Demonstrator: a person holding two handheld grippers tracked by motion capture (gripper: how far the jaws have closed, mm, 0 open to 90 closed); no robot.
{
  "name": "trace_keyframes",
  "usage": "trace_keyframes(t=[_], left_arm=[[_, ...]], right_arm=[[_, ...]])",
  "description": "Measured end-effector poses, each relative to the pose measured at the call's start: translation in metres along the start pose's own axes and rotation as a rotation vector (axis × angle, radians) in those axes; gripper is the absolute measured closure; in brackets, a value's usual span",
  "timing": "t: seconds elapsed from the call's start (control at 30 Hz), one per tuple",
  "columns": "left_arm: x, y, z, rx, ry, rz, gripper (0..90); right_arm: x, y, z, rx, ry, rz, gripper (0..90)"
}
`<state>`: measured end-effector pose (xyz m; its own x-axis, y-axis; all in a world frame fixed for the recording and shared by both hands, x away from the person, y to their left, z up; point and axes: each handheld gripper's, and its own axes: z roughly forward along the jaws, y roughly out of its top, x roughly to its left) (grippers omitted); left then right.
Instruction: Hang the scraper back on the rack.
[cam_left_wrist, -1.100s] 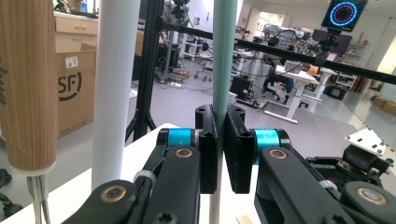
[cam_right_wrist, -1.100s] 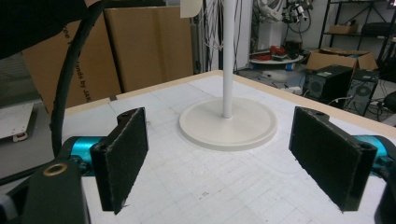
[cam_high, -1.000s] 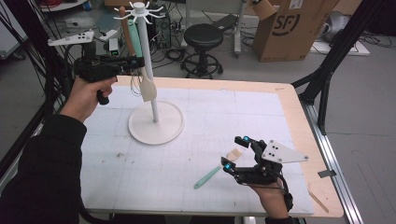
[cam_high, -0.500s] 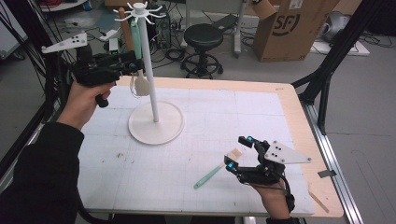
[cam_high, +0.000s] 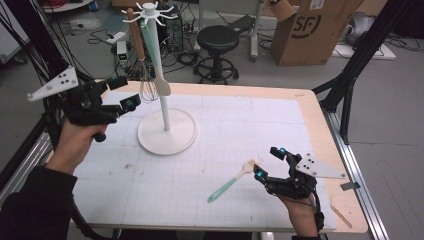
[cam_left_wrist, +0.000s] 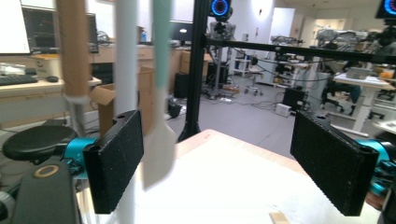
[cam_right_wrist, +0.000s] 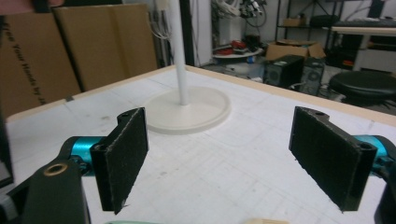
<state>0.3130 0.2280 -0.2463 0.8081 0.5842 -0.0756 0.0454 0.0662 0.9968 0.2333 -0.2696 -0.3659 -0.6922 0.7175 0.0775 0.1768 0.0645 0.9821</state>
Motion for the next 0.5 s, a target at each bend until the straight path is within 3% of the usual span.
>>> trace_keyframes(t=[0.13,0.33,0.5], left_arm=[[-0.013,-0.017,-0.006,0.008,-0.020,0.022,21.9],[-0.026,-0.036,-0.011,0.024,-0.046,0.014,19.7],[-0.031,-0.041,-0.010,0.018,-0.032,-0.014,17.2]], right_arm=[[-0.004,0.000,0.000,0.012,-0.040,0.000,18.5],[-0.008,-0.001,-0.001,0.010,-0.052,0.012,18.5],[-0.008,-0.004,-0.001,0.012,-0.049,0.019,18.5]])
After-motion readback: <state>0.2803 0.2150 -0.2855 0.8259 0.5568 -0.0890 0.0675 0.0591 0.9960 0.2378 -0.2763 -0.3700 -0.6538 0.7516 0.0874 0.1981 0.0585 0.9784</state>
